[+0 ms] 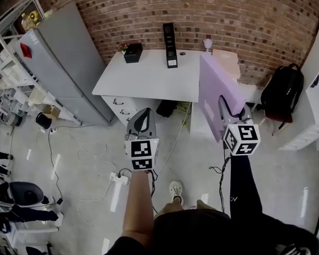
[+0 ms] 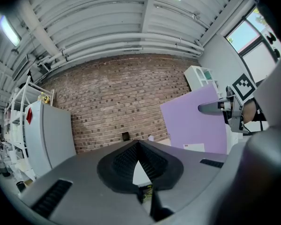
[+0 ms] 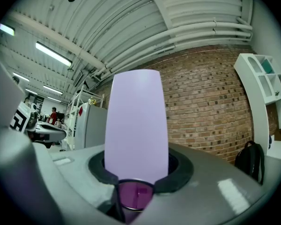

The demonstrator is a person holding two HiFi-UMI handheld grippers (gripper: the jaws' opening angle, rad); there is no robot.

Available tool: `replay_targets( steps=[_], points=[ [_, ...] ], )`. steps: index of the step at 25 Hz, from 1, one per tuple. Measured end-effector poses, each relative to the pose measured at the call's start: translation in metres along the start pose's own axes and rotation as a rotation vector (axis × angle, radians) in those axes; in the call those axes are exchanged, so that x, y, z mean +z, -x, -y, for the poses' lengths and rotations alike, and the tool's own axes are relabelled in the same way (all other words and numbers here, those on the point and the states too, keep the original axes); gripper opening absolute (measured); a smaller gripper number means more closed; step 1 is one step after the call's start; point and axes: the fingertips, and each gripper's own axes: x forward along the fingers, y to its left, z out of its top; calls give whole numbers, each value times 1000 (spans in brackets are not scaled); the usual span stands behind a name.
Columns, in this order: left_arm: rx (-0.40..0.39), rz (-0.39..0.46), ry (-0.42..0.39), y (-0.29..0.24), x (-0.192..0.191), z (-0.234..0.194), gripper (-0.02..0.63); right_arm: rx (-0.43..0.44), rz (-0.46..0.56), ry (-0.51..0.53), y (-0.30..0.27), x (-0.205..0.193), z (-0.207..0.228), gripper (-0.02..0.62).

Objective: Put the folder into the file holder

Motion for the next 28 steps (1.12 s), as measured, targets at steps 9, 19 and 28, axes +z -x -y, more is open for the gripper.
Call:
replay_targets(
  steps=[9,19,28],
  points=[
    [-43,15,14,-75,-1,-55,9,-50,3,3,-82,5,-7,137],
    [-67,19,5,-114,-12,-93,9,-83,24,-10,-131,0,-19,137],
    [-74,22,8,-133,-10,-110,9,-95,21,-19,-164,-2,-21,138]
  ],
)
